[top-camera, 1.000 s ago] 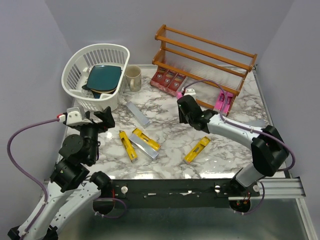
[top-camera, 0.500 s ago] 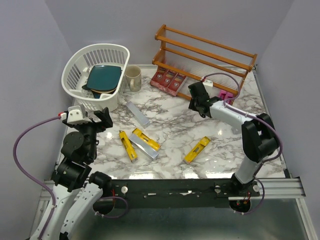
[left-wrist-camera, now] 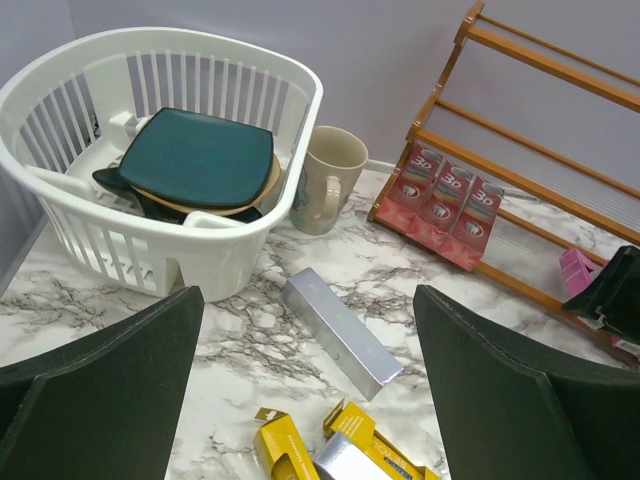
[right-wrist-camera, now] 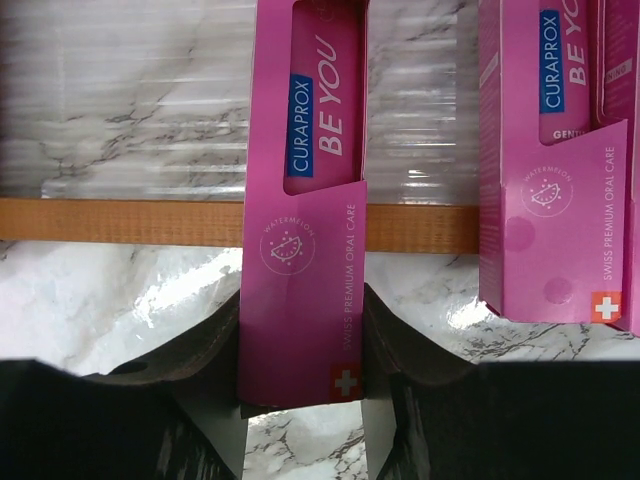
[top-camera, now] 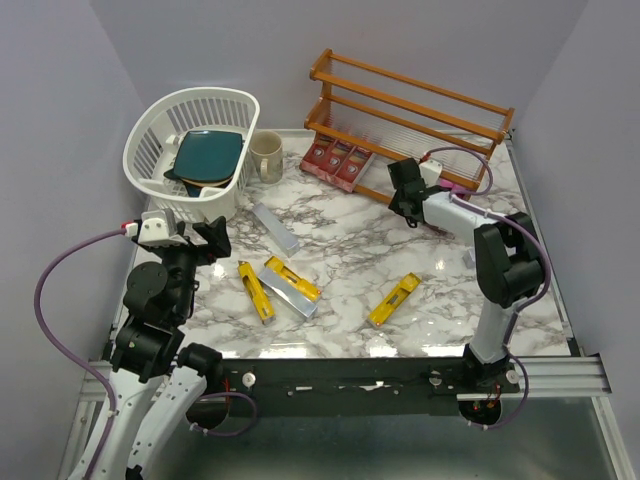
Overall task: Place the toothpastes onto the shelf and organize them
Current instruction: Place the toothpaste on the shelf.
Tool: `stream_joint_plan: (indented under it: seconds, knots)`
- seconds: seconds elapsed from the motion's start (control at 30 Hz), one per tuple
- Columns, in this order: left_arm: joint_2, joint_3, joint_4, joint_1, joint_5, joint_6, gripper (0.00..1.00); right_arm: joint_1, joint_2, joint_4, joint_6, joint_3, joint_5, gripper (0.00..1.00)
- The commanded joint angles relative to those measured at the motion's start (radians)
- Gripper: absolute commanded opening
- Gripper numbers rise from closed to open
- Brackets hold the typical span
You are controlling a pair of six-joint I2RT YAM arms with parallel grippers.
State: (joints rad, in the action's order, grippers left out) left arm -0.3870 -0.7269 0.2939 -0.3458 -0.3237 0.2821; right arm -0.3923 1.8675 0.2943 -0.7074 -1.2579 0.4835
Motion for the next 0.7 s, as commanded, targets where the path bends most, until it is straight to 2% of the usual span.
stream_joint_plan:
  seconds: [0.0, 0.3, 0.4, 0.67]
  knots:
    - [-0.001, 0.012, -0.016, 0.013, 0.046, 0.014, 0.96, 0.009, 0.03, 0.048, -0.063, -0.047, 0.092, 0.48]
    - [-0.003, 0.012, -0.016, 0.019, 0.055, 0.02, 0.96, 0.009, 0.028, 0.071, -0.049, -0.058, 0.122, 0.58]
    - [-0.006, 0.014, -0.016, 0.022, 0.058, 0.022, 0.96, 0.009, 0.027, 0.068, -0.044, -0.052, 0.122, 0.58]
    - [-0.01, 0.014, -0.016, 0.027, 0.067, 0.026, 0.96, 0.009, 0.01, 0.071, -0.04, -0.041, 0.156, 0.4]
